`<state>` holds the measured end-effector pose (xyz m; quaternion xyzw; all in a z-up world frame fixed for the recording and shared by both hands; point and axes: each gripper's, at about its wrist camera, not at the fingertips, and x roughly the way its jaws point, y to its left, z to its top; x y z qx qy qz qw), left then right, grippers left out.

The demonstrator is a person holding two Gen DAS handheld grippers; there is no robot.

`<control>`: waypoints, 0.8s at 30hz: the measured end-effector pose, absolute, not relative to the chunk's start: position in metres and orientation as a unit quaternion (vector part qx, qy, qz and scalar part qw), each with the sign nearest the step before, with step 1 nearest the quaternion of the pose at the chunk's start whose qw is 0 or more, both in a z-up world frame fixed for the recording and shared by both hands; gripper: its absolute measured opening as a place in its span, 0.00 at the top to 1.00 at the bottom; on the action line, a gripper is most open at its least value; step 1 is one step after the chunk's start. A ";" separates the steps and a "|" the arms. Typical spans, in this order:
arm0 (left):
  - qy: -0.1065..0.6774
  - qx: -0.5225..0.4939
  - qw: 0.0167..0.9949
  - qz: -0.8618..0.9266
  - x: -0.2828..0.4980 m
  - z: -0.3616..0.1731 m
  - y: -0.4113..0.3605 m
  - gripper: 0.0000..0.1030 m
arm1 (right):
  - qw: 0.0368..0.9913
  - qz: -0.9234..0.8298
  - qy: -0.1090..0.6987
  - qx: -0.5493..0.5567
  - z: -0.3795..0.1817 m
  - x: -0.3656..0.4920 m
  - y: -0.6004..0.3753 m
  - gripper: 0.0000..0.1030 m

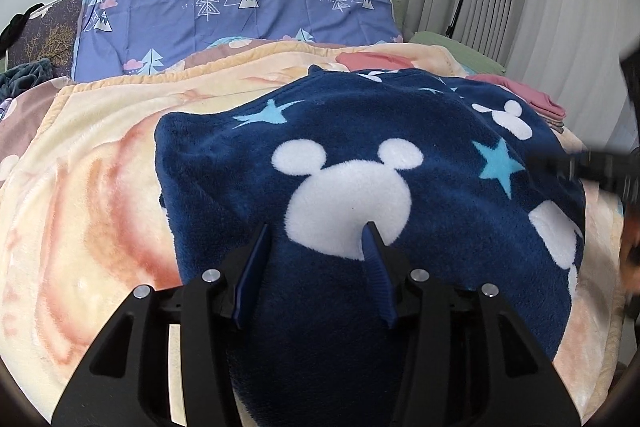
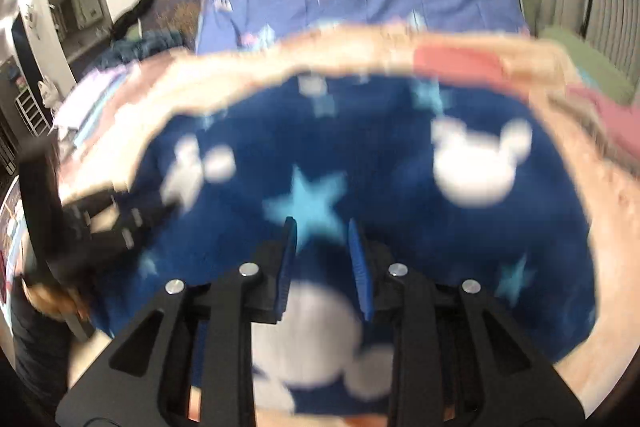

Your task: Fold small clothes

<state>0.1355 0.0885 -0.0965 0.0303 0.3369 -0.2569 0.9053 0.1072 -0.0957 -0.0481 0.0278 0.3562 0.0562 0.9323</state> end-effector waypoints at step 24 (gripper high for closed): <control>0.327 0.010 0.904 -0.276 0.134 -0.093 0.096 0.43 | 0.873 0.002 0.475 0.106 -0.117 0.296 -0.116 0.64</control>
